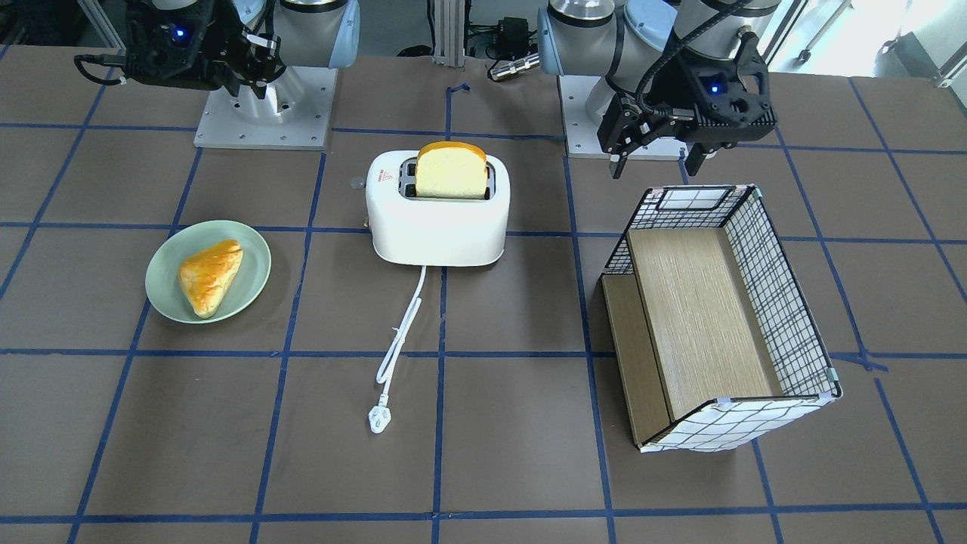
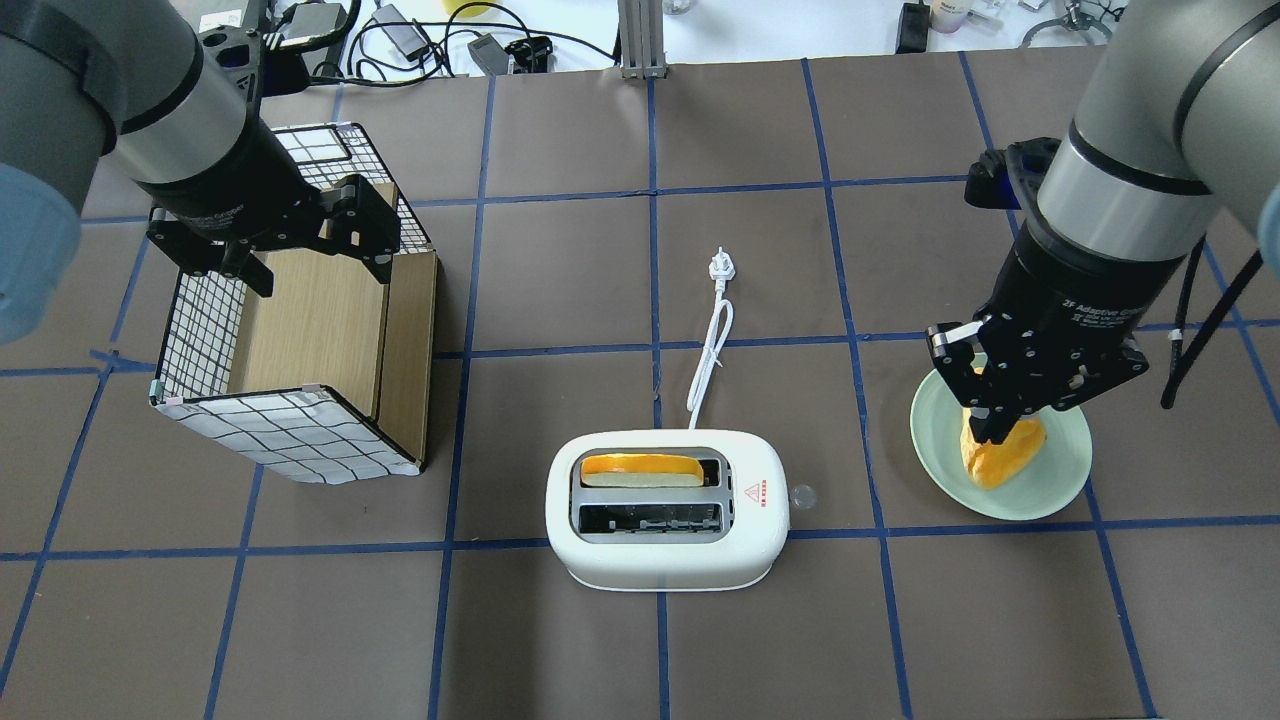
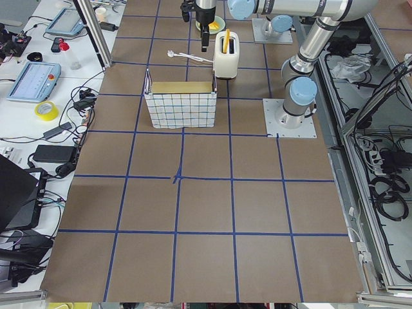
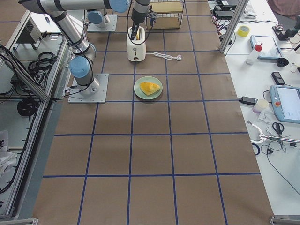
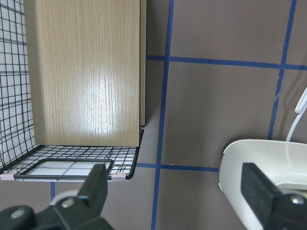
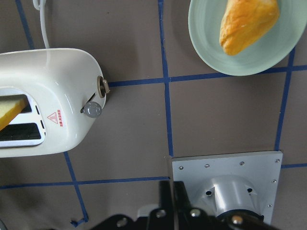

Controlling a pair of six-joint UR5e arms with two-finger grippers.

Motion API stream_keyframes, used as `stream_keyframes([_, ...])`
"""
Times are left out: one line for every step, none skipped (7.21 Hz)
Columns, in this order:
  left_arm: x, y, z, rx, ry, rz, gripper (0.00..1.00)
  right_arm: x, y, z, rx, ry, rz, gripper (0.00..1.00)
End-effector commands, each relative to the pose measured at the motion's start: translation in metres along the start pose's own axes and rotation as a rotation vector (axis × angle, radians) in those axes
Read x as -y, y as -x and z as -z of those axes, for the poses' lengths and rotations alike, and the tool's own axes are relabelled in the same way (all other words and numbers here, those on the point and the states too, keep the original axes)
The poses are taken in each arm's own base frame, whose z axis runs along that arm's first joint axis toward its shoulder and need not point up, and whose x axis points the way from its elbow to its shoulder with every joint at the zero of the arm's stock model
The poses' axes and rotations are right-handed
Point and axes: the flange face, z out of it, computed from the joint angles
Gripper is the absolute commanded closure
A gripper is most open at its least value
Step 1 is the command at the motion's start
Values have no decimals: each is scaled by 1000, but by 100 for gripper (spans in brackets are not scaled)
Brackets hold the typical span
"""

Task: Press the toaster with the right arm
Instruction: 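Lower the right gripper onto the toaster lever beside the bread slot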

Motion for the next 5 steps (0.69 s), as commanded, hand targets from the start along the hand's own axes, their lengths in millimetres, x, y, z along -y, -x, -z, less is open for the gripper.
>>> stream_keyframes([0, 0, 0, 0, 0, 0, 0, 8, 9, -38, 118, 56, 0, 100])
stream_keyframes([0, 0, 0, 0, 0, 0, 0, 8, 15, -55, 199, 91, 12, 100])
stream_keyframes([0, 0, 0, 0, 0, 0, 0, 10, 19, -70, 252, 106, 34, 100])
stream_keyframes([0, 0, 0, 0, 0, 0, 0, 9, 20, -83, 277, 131, 47, 100])
stream_keyframes([0, 0, 0, 0, 0, 0, 0, 12, 24, -89, 320, 121, 48, 100])
